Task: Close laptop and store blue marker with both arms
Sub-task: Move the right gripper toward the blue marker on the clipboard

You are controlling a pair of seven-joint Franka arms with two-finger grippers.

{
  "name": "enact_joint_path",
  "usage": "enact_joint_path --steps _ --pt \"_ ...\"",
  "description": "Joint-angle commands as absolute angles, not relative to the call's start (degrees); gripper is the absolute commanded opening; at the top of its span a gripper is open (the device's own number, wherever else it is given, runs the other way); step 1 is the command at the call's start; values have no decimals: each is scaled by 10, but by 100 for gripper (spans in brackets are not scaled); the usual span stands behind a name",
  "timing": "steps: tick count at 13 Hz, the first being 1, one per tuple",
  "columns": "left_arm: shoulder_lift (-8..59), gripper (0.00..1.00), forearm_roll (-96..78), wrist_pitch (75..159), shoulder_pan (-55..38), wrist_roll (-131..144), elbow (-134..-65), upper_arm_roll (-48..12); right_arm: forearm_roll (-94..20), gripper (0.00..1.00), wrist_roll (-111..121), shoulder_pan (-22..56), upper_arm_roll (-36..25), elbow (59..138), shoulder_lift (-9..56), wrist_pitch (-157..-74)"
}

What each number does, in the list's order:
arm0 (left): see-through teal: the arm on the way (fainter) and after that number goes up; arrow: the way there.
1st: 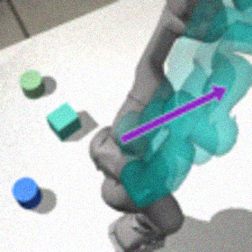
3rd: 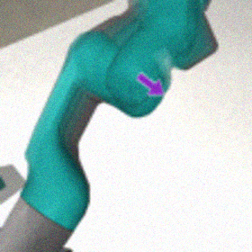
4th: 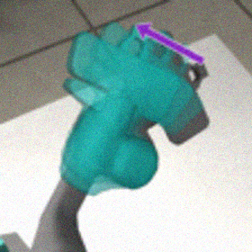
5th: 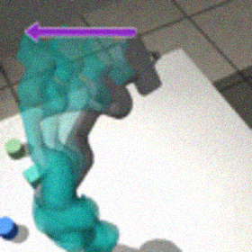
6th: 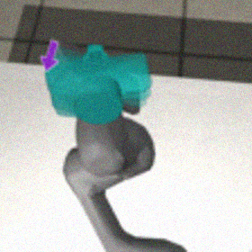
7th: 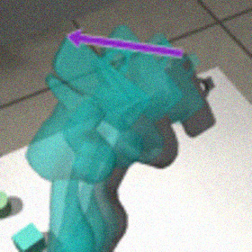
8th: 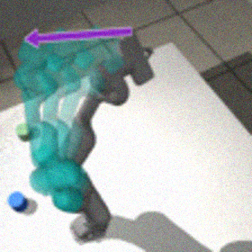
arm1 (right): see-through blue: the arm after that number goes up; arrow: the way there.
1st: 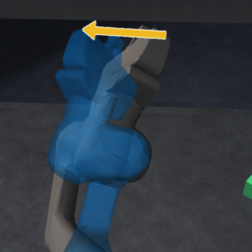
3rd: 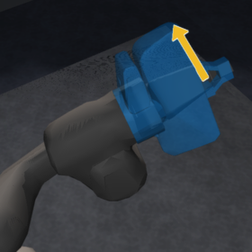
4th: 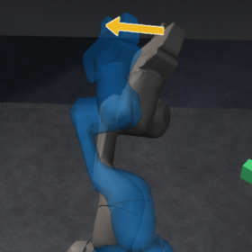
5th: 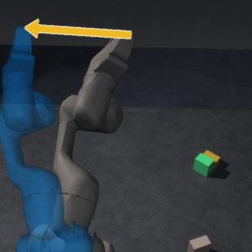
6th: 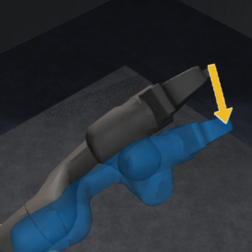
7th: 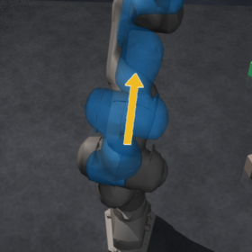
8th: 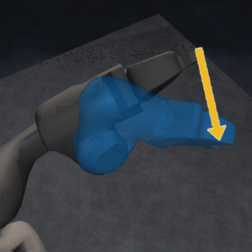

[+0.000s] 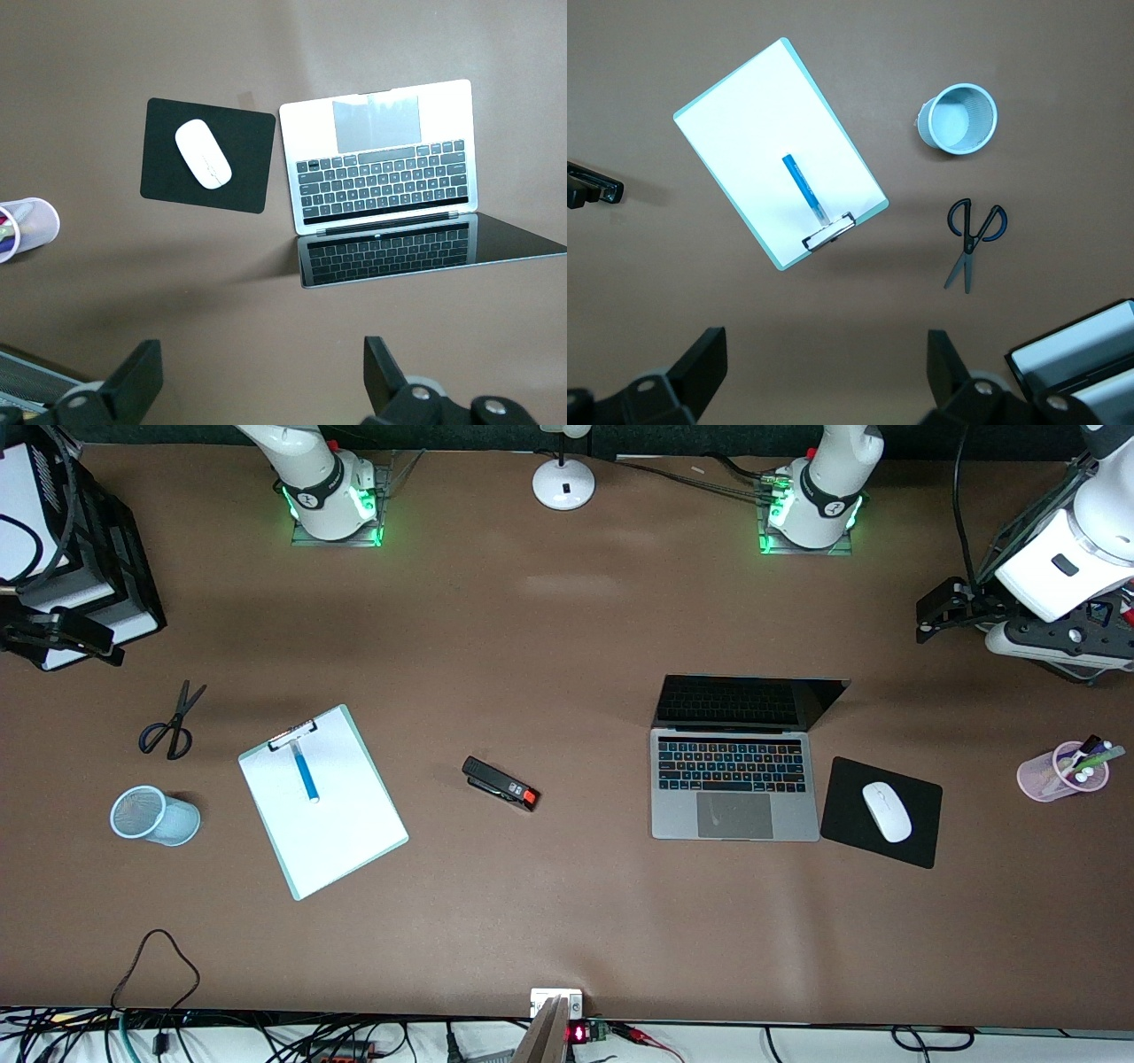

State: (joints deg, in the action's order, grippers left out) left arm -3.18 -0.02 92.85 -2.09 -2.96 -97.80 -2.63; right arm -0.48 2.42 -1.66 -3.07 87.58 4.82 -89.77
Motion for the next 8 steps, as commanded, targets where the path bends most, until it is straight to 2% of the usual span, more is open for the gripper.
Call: enact_joint_path --steps 1,8 --pt "-33 100 11 918 -20 -42 -969 -27 3 100 20 -20 -27 876 57 -912" --pt "-33 100 11 918 -20 -42 -969 -27 0 100 20 -15 -26 876 111 -934"
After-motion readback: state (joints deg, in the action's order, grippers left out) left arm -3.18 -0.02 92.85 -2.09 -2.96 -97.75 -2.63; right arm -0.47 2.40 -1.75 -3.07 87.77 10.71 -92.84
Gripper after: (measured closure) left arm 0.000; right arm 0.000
